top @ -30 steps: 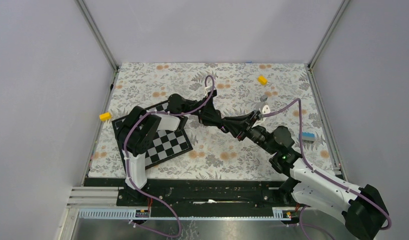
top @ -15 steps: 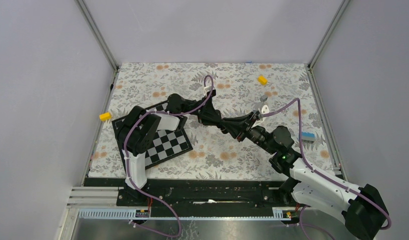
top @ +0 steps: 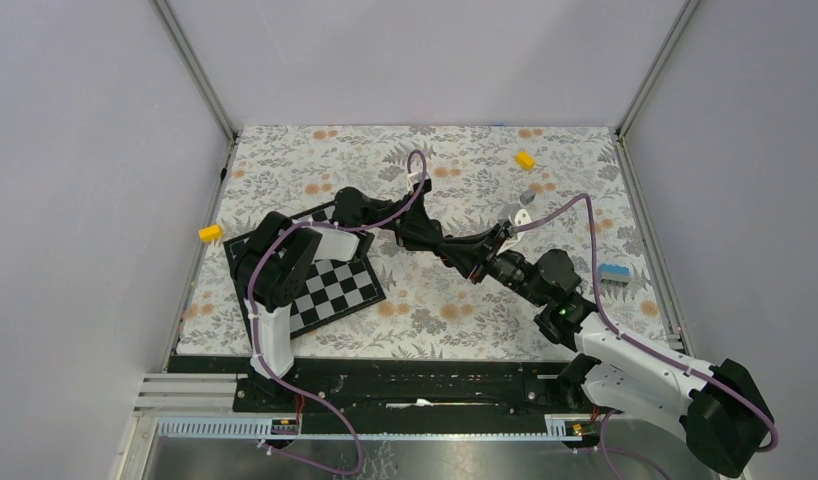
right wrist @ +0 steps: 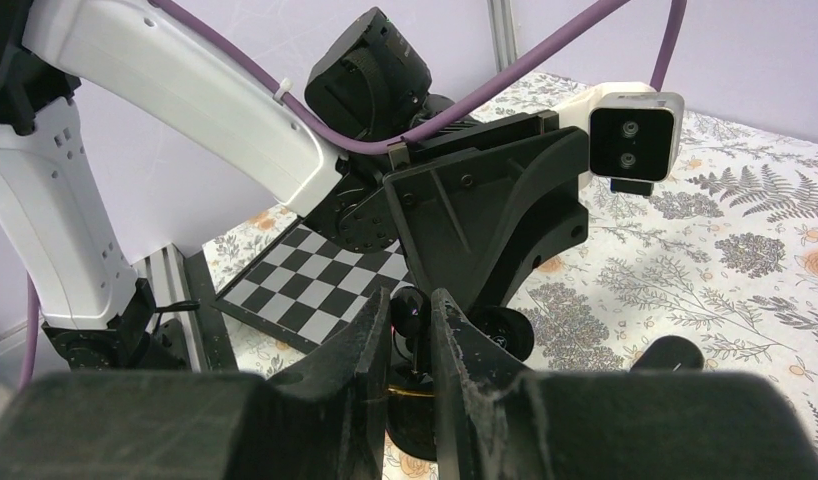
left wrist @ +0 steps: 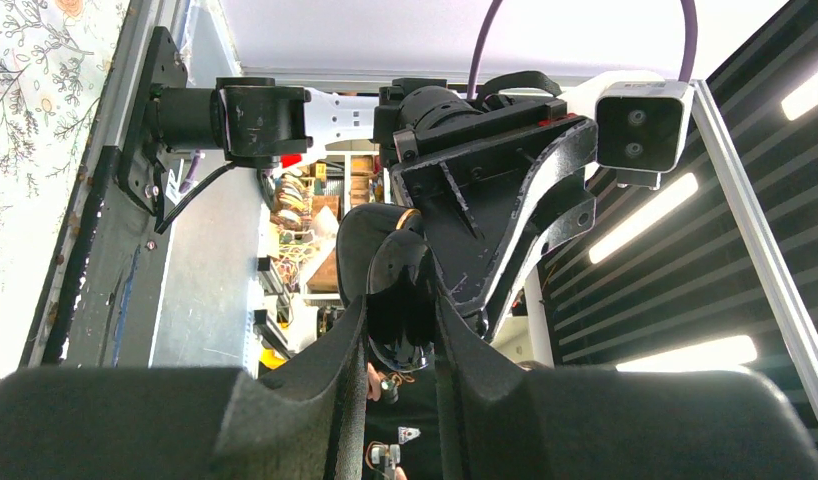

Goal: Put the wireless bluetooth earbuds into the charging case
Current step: Insert the left earbud into the left side groove of the charging case.

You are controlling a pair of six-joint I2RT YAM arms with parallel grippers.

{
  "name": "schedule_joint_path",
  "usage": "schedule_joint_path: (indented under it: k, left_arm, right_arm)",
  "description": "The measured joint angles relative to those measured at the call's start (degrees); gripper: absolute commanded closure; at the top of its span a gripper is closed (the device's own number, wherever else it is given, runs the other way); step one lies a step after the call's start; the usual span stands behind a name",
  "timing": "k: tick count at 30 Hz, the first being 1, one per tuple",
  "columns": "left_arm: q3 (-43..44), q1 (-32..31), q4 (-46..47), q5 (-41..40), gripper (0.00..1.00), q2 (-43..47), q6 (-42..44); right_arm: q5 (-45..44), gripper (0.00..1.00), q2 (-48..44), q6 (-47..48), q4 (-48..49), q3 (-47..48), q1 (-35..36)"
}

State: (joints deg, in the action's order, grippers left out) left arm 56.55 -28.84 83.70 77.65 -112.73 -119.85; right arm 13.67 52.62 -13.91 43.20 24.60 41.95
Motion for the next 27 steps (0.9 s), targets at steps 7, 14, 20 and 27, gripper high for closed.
schedule_joint_path:
  k: [7,14,20,27]
  left_arm:
    - [0.00,0.42,0.02,0.00,1.00,0.00,0.00]
    - [0.00,1.05,0.02,-0.02,1.00,0.00,0.00]
    - [0.00,1.46,0.02,-0.02,1.00,0.00,0.00]
    - [-0.04,1.46,0.02,-0.02,1.00,0.00,0.00]
  right_arm:
    - [0.76,0.96,-0.11,-0.44,0.04,-0.02,0.00]
    - [0.81,0.96,-2.56,-1.36,-0.02,-0.17,0.00]
    - [0.81,0.96,-3.34,-1.55,-0.11,-1.14,0.00]
    - [0.83,0.96,-2.73,-2.29,0.33,-1.49,0.00]
